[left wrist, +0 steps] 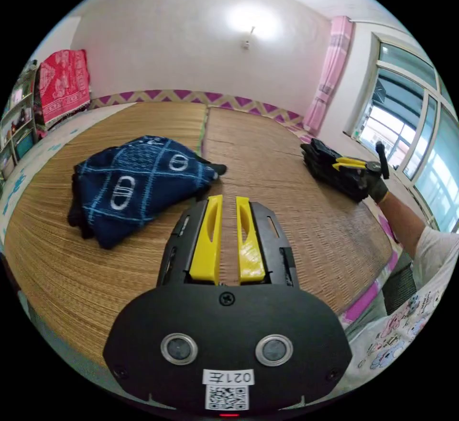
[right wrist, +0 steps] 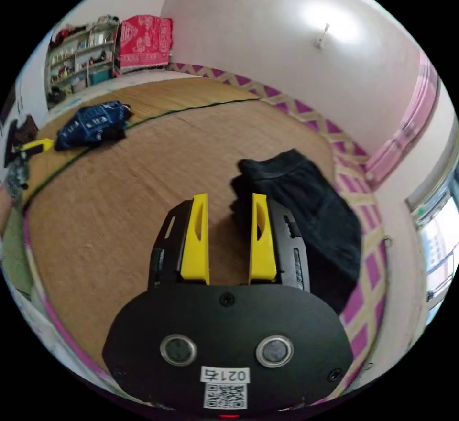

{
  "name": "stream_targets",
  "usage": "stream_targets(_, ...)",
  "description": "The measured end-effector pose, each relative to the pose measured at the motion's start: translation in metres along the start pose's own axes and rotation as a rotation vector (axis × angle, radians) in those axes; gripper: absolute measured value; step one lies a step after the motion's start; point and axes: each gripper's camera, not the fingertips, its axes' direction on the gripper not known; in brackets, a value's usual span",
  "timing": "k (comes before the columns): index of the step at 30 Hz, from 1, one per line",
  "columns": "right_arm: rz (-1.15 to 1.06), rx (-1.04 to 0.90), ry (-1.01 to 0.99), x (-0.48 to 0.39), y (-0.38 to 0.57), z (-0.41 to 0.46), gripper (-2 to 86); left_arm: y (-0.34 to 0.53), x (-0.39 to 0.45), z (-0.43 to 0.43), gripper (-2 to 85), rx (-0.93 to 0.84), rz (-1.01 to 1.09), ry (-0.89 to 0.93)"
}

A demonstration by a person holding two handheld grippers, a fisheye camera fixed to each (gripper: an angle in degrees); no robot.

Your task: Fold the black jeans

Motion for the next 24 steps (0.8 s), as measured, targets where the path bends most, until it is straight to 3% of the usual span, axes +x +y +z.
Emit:
stream_targets(4,-0.242,-0.053,0.21,-0.021,-0.01,0.024,15.3,0.014,0.047,0.022,4.3,-0.025,0.017,0.053)
stream_targets(10,-0.292,-0.117,0.173,-0.034,-0.031,0.051,10.3,0.034,0.093,0.051,3.7,-0.093,0.041,0.092)
stream_targets(18,0.079,-0.026,-0.045,0.033,-0.034,-0.023,3.1,0.033,0.133,0.062,4.0,-0.101,0.098,0.195)
stream_targets(24,-0.003,-0.033,-0.249,-0.003,-0.018,-0.103,2.5,0.034,0.141,0.068,6.0,-0.087,0.056,0.393)
